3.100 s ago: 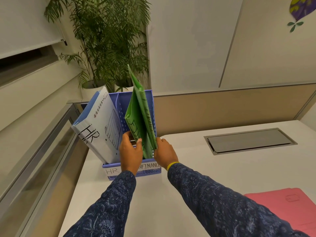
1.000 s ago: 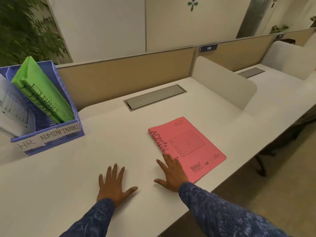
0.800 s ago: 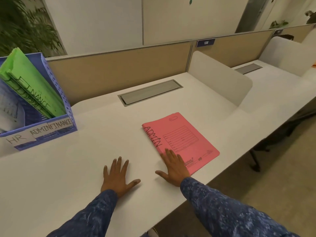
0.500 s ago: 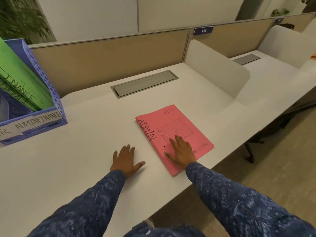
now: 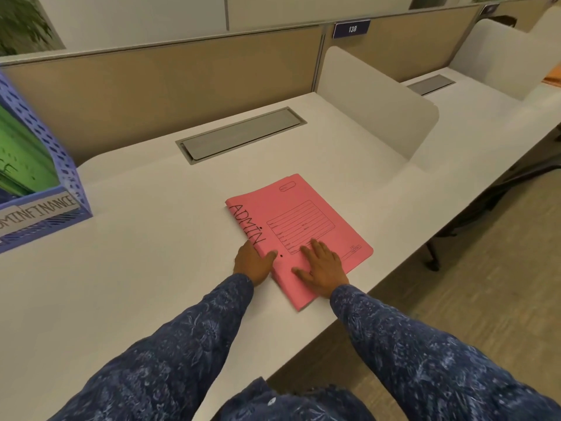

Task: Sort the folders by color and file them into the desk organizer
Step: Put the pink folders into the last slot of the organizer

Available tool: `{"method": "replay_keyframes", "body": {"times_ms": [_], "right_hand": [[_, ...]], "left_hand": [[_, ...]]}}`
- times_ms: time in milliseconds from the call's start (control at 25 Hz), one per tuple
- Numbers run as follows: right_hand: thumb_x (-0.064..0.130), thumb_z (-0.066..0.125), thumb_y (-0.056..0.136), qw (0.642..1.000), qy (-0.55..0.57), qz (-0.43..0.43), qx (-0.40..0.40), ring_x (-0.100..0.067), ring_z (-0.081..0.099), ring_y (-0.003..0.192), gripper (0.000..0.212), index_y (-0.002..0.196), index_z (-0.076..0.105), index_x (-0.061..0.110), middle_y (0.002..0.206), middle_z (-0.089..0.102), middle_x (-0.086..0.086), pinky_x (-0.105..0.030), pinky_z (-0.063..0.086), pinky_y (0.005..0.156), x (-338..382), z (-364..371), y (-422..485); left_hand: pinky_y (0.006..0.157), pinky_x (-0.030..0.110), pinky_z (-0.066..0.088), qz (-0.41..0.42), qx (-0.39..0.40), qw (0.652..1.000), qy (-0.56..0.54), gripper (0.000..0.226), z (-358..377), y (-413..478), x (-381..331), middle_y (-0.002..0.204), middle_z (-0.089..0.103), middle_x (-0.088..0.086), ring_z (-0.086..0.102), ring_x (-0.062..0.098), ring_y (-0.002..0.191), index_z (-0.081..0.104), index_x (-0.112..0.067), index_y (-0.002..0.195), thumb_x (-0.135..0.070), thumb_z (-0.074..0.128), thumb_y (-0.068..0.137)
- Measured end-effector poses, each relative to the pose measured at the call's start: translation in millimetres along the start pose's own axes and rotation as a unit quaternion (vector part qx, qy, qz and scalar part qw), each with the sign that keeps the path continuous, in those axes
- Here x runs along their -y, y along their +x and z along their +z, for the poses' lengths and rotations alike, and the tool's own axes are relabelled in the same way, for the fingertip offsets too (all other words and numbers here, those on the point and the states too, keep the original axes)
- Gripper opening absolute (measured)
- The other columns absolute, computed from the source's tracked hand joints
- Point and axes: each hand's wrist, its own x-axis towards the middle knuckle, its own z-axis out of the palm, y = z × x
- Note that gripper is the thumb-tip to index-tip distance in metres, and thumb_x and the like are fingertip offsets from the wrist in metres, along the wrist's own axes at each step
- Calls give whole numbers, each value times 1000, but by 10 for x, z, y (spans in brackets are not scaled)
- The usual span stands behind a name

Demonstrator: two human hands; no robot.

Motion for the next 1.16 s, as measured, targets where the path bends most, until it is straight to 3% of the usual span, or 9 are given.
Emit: {"method": "replay_keyframes", "body": {"times_ms": [120,240,480,720,880,1040,1160], "right_hand": [[70,31,92,1000,8,1,-3,-27,7,151,76,154,21,28,165,7,-5,-50,8,121,-10,-8,19],[70,30,93,1000,10,-2,-5,-26,9,151,75,154,22,28,165,10,-5,-50,8,120,-29,-16,25],[76,23,84,999,21,-10,-32,-26,17,149,83,151,28,27,162,20,-4,-53,9,118,-73,-137,33],[71,45,88,990,114,27,-85,-24,22,147,81,151,27,24,161,24,-4,-54,13,118,-129,-415,140],[67,57,84,963,225,74,-125,-29,36,140,87,149,30,17,153,37,-7,-56,29,114,-54,-632,276],[60,67,81,923,344,119,-122,-32,37,139,97,152,23,11,155,33,-13,-54,35,112,208,-703,379],[54,65,86,883,449,111,-79,-33,51,127,82,146,34,7,147,44,-16,-50,45,105,600,-686,466]], "left_hand": [[104,42,42,-111,-10,988,-102,77,54,79,-118,142,47,19,48,36,128,36,-1,142,-38,71,84],[102,44,47,-134,-19,981,-140,69,83,131,-159,132,55,17,56,35,117,43,-3,136,-30,74,81],[98,50,51,-97,-5,971,-218,48,124,147,-363,124,58,17,58,35,110,41,-5,129,-5,56,84],[93,57,52,-12,1,956,-293,44,-103,75,-397,121,60,11,60,32,109,41,-12,126,3,47,85],[92,52,55,17,0,958,-285,44,-522,30,-315,122,59,8,62,27,107,40,-13,127,4,49,87],[88,45,57,15,-35,955,-295,43,-994,-54,-68,119,60,5,63,23,103,43,-20,122,5,50,88],[84,44,58,6,-59,951,-304,46,-1329,-157,261,116,62,4,65,24,102,45,-19,125,6,51,87]]}}
